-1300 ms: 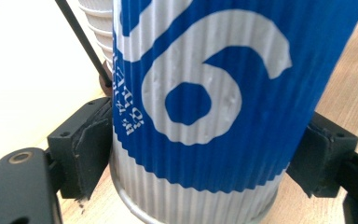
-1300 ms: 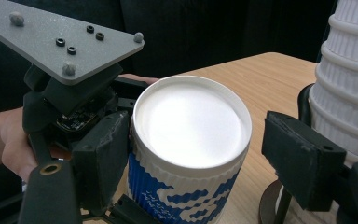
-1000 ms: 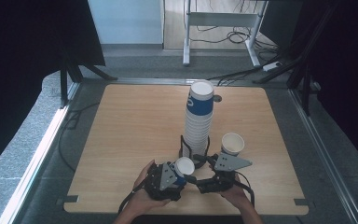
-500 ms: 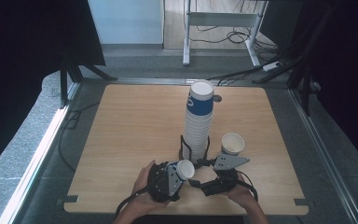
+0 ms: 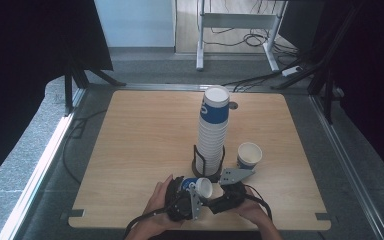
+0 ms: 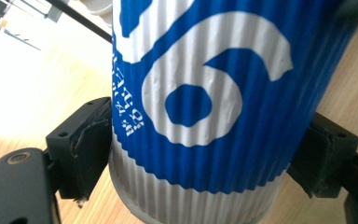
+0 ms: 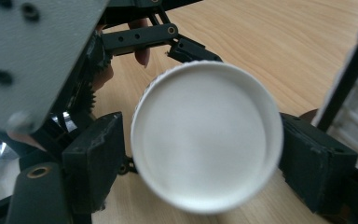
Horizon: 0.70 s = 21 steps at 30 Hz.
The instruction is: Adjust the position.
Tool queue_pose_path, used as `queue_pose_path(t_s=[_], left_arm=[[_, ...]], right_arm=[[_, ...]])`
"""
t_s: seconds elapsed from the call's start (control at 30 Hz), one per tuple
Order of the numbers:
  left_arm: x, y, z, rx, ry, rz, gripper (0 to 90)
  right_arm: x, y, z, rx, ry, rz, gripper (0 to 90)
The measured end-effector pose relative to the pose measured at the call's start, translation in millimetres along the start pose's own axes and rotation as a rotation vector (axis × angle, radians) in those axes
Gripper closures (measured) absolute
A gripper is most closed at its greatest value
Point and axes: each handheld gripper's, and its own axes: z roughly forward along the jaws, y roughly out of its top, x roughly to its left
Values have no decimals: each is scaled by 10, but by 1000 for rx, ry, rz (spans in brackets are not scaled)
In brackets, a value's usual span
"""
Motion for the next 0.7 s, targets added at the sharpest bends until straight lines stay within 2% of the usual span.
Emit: queue_pose_path(t_s=[0.2, 0.33, 0.4, 0.5, 0.57, 0.7], left_arm=[[-2, 14, -20, -2, -1, 13, 154], [37, 7, -41, -48, -17, -31, 113], [78, -5, -56, -75, -44, -62, 65], [144, -35, -89, -122, -94, -100, 54], [166, -46, -97, -147, -108, -122, 50], [190, -62, -106, -176, -129, -139, 47]], right_arm=[[-1, -10, 12, -19, 6, -5, 269], [-28, -4, -31, -49, 23, 3, 276], [-40, -8, -67, -71, 43, 15, 277], [-80, -13, -132, -119, 75, 35, 277], [-112, -17, -179, -155, 98, 54, 277], [-151, -30, -233, -191, 120, 79, 278]])
